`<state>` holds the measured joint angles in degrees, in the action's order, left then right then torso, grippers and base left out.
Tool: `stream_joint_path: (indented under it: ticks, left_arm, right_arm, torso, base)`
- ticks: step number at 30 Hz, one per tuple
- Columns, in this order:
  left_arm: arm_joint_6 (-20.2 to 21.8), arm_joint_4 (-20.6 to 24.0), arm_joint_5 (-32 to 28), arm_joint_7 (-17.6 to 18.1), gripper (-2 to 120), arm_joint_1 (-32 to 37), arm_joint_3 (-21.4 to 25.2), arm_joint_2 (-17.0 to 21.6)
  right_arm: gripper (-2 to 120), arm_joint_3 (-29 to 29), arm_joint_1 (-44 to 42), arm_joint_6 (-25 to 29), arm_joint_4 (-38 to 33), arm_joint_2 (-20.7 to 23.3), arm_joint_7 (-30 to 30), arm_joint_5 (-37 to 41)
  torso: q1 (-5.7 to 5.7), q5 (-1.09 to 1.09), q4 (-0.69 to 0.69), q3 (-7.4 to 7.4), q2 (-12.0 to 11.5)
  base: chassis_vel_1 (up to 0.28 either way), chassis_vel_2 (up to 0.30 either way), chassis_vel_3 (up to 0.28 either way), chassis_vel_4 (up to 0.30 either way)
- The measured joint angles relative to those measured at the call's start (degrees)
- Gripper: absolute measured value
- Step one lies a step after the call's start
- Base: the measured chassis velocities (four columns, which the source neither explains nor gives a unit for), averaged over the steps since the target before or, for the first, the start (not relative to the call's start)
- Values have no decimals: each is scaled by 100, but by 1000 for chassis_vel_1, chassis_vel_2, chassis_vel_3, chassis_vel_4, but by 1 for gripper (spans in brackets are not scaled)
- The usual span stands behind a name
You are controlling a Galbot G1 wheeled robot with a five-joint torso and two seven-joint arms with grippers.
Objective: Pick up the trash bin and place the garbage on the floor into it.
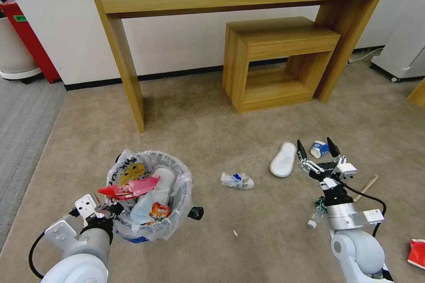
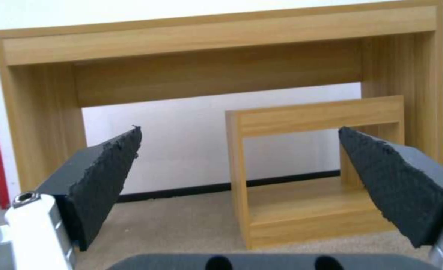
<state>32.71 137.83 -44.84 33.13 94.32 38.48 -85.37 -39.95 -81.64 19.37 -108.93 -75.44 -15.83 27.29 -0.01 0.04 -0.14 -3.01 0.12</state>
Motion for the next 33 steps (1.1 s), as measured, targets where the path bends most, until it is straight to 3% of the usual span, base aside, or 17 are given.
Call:
stream_joint_path:
  ticks: [10, 18, 23, 24, 26, 27, 29, 30, 31, 33]
  left_arm:
    - [-1, -54, -20, -28, 0, -24, 6, 4]
    - [-3, -62, -22, -56, 0, -27, 2, 3]
    - [-3, -11, -22, -73, 0, 3, 3, -2]
    - [-3, -1, -22, -74, 0, 8, 3, -5]
    - [-2, 29, -10, -74, 0, 30, -2, -23]
    - [-2, 29, -10, -74, 0, 30, -2, -23]
    - [-3, 75, -2, -76, 0, 62, -12, -41]
    - [-3, 92, -1, -78, 0, 79, -11, -45]
    - [-3, 92, -1, -78, 0, 79, -11, -45]
    - [-8, 115, -3, -101, 0, 119, 7, -47]
  right_arm:
    - [100, 40, 23, -58, 14, -6, 103, -20]
    - [100, 0, -2, -109, 16, 5, 170, -22]
    - [100, -133, -153, -697, -210, 91, 512, -136]
    - [100, -135, -172, -901, -249, 140, 785, -153]
    - [100, -137, -188, -1928, -394, 344, 1839, -130]
    - [100, -137, -188, -1928, -394, 344, 1839, -130]
    - [100, -120, -185, -3282, -487, 592, 2788, 210]
    - [100, -105, -161, -3761, -436, 707, 3040, 381]
    - [100, -105, -161, -3761, -436, 707, 3040, 381]
    - [100, -71, -51, -4352, -172, 888, 3284, 671]
  torso:
    - [1, 1, 2, -2, 0]
    - [1, 1, 1, 0, -1]
    - [1, 1, 0, 0, -1]
    - [1, 1, 0, 0, 0]
    - [1, 1, 1, 0, 0]
    - [1, 1, 1, 0, 0]
    - [0, 0, 0, 0, 0]
    - [1, 0, 0, 0, 0]
    - [1, 0, 0, 0, 0]
    - [1, 1, 0, -1, 0]
  base:
    - [-126, 165, 127, -138]
    - [0, 0, 0, 0]
    - [0, 0, 0, 0]
    - [0, 0, 0, 0]
    - [0, 0, 0, 0]
    - [0, 0, 0, 0]
    - [0, 0, 0, 0]
    - [0, 0, 0, 0]
    - [0, 0, 0, 0]
    - [0, 0, 0, 0]
